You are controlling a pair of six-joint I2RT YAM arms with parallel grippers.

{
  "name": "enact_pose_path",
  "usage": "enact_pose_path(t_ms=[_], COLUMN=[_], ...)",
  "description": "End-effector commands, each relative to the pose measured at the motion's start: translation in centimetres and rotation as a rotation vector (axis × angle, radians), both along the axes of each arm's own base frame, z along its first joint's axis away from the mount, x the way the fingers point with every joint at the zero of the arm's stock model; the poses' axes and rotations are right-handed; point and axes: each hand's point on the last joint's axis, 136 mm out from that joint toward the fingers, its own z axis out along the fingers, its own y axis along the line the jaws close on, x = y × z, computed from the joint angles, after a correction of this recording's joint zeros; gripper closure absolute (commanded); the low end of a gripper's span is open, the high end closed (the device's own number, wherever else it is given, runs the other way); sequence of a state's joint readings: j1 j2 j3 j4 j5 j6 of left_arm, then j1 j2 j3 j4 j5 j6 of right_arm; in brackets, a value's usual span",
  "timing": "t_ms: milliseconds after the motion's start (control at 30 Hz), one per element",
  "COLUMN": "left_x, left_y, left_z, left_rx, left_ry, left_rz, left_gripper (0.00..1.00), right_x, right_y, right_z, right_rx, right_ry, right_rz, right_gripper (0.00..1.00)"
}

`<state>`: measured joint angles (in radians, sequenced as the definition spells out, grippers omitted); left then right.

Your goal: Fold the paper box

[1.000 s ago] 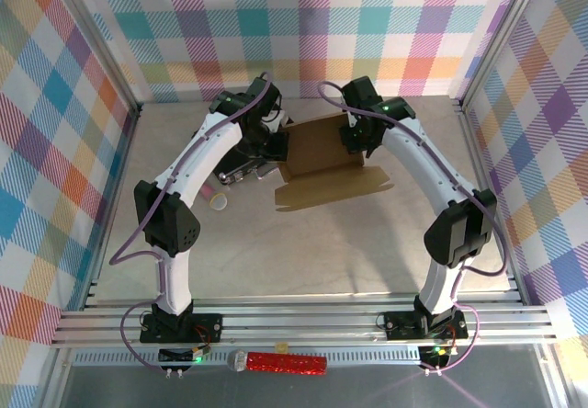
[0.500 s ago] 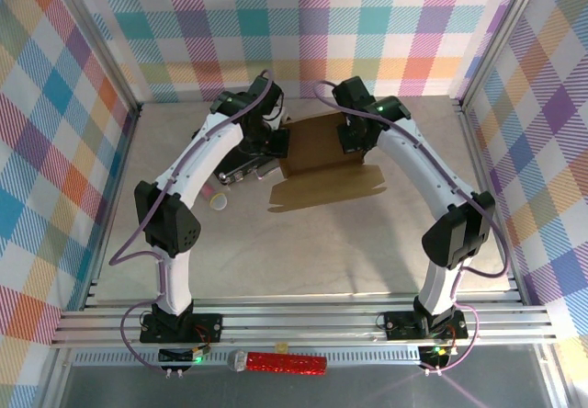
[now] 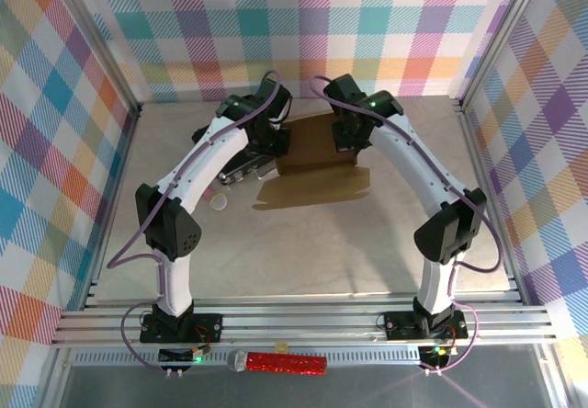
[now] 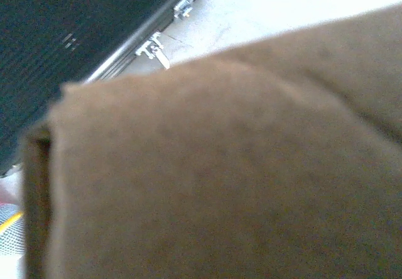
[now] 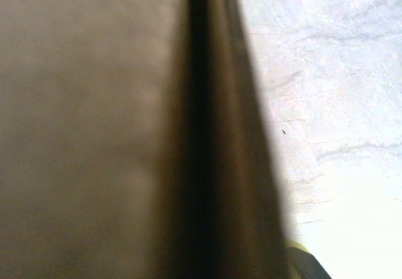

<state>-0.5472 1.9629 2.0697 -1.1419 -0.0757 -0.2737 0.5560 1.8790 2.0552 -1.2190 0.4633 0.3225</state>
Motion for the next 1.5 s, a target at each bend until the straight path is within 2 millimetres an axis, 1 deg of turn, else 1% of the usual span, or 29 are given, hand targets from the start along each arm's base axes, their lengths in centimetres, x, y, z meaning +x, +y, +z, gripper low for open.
enact_pose_path(t_ms=[0,233,300,367,433,467,567,633,700,833,933,1067,1233,1467], left_x=[-0.1,0.0,0.1,0.0,0.1,0.1,-0.1,-0.2,-0.2,0.1,0.1,-0.1,-0.7,-1.7], left_y=[5.0,5.8,6.0,5.9,5.7,5.6,4.5,3.8,3.6,3.8,3.7,3.8,3.7,3.8], left_z=[-1.4,-2.0,-1.9,-1.6,-1.8,-1.7,-1.8,-2.0,-2.5,-3.2,-2.5,-1.3,0.1,0.9], left_rx=[0.238,0.301,0.331,0.374,0.348,0.332,0.243,0.173,0.073,-0.104,-0.160,-0.190,-0.222,-0.243], left_ry=[-0.005,-0.007,-0.020,-0.037,-0.044,-0.049,-0.046,-0.039,-0.017,0.013,-0.016,-0.064,-0.121,-0.158], left_rz=[0.083,0.080,0.072,0.056,0.059,0.062,0.055,0.051,0.067,0.106,0.090,0.073,0.039,-0.001], left_gripper=[1.00,1.00,1.00,1.00,1.00,1.00,0.90,0.80,0.77,0.74,0.73,0.71,0.65,0.62], right_x=[-0.7,-0.8,-0.8,-0.7,-0.7,-0.7,-0.8,-0.9,-1.0,-1.3,-1.4,-1.5,-1.4,-1.3], right_y=[-1.3,-0.7,-0.6,-0.5,-0.4,-0.4,-0.2,0.0,0.1,0.6,0.5,0.2,-0.2,-0.8], right_z=[1.1,-0.1,-0.2,-0.2,-0.4,-0.3,-0.4,-0.3,-0.3,-0.3,-0.6,-0.8,-0.5,0.0], right_rx=[-0.044,-0.026,-0.024,-0.020,-0.019,-0.015,-0.002,0.008,0.015,0.042,0.040,0.027,0.014,-0.005], right_ry=[0.018,0.059,0.063,0.062,0.064,0.063,0.067,0.070,0.074,0.094,0.110,0.116,0.099,0.076], right_rz=[-0.018,-0.019,-0.018,-0.021,-0.023,-0.024,-0.022,-0.017,-0.013,0.003,0.002,-0.002,-0.016,-0.039], right_gripper=[1.00,1.00,1.00,1.00,1.00,1.00,1.00,1.00,1.00,1.00,1.00,1.00,1.00,1.00])
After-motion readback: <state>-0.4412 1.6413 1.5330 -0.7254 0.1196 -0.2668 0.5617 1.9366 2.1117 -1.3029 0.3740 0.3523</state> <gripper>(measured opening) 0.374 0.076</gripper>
